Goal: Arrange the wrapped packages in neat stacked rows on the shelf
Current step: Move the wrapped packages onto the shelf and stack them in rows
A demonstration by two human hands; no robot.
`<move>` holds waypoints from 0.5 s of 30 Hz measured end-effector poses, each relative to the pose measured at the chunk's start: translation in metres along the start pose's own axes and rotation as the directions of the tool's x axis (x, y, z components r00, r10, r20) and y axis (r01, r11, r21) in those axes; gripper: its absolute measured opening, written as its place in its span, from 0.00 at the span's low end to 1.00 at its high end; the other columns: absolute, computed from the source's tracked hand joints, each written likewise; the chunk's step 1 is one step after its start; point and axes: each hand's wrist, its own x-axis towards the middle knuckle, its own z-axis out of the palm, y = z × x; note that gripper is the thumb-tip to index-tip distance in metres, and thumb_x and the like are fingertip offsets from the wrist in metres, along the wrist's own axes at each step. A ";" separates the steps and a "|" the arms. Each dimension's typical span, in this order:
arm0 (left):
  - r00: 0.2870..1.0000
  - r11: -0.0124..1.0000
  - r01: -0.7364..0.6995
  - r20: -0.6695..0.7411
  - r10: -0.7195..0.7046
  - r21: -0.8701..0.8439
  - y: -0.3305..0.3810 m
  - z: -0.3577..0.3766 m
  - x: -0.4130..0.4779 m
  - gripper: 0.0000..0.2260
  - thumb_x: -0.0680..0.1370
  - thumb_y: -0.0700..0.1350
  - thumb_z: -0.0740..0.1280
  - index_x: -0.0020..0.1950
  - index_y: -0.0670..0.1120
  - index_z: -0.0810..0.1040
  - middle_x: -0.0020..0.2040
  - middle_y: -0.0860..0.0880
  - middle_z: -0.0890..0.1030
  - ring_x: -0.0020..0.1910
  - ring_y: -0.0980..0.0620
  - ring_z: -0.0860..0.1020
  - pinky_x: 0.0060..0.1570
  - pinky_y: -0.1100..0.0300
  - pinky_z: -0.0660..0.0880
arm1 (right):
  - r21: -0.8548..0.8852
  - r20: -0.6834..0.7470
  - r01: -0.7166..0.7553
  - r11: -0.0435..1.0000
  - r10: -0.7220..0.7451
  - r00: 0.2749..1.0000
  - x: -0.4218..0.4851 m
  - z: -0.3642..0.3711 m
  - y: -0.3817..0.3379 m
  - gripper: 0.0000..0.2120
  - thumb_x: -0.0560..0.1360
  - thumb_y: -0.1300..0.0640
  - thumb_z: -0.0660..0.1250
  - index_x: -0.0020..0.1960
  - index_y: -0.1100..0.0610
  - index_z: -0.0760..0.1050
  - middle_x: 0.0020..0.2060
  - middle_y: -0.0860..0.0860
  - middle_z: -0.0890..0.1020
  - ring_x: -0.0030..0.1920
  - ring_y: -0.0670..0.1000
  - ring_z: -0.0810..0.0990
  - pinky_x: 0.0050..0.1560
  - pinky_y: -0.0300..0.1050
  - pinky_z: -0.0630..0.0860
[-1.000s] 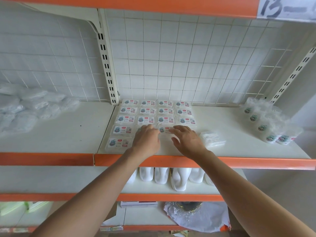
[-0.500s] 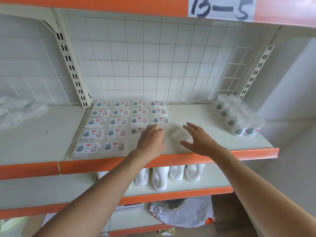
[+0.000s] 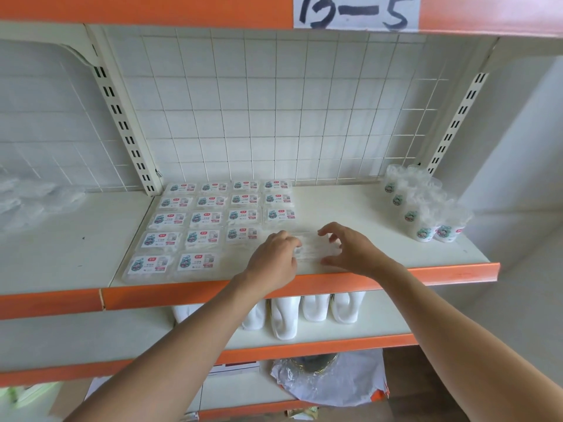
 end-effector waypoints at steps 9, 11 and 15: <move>0.982 0.980 -0.022 -0.190 -0.017 -0.197 -0.014 -0.014 0.004 0.20 0.74 0.35 0.69 0.64 0.46 0.74 0.65 0.50 0.72 0.63 0.51 0.73 0.58 0.60 0.70 | 0.367 -0.073 0.091 0.926 -0.069 0.995 0.004 0.000 -0.012 0.17 0.70 0.59 0.76 0.53 0.47 0.72 0.56 0.43 0.78 0.53 0.45 0.79 0.59 0.38 0.74; 0.975 0.949 -0.001 -0.210 -0.068 -0.316 -0.014 -0.019 0.005 0.16 0.77 0.39 0.68 0.64 0.46 0.76 0.63 0.51 0.75 0.59 0.53 0.75 0.55 0.65 0.69 | 0.398 -0.081 0.049 0.916 -0.018 0.997 0.003 -0.002 -0.018 0.09 0.75 0.53 0.71 0.52 0.46 0.73 0.50 0.42 0.80 0.48 0.45 0.80 0.55 0.40 0.76; 0.969 0.873 0.086 -0.165 -0.186 -0.481 -0.013 -0.024 0.007 0.13 0.80 0.47 0.66 0.63 0.48 0.77 0.52 0.51 0.79 0.47 0.54 0.76 0.48 0.63 0.70 | 0.453 -0.072 -0.027 0.891 0.067 0.995 0.000 -0.009 -0.028 0.14 0.80 0.44 0.59 0.48 0.54 0.75 0.37 0.50 0.81 0.38 0.49 0.82 0.47 0.52 0.80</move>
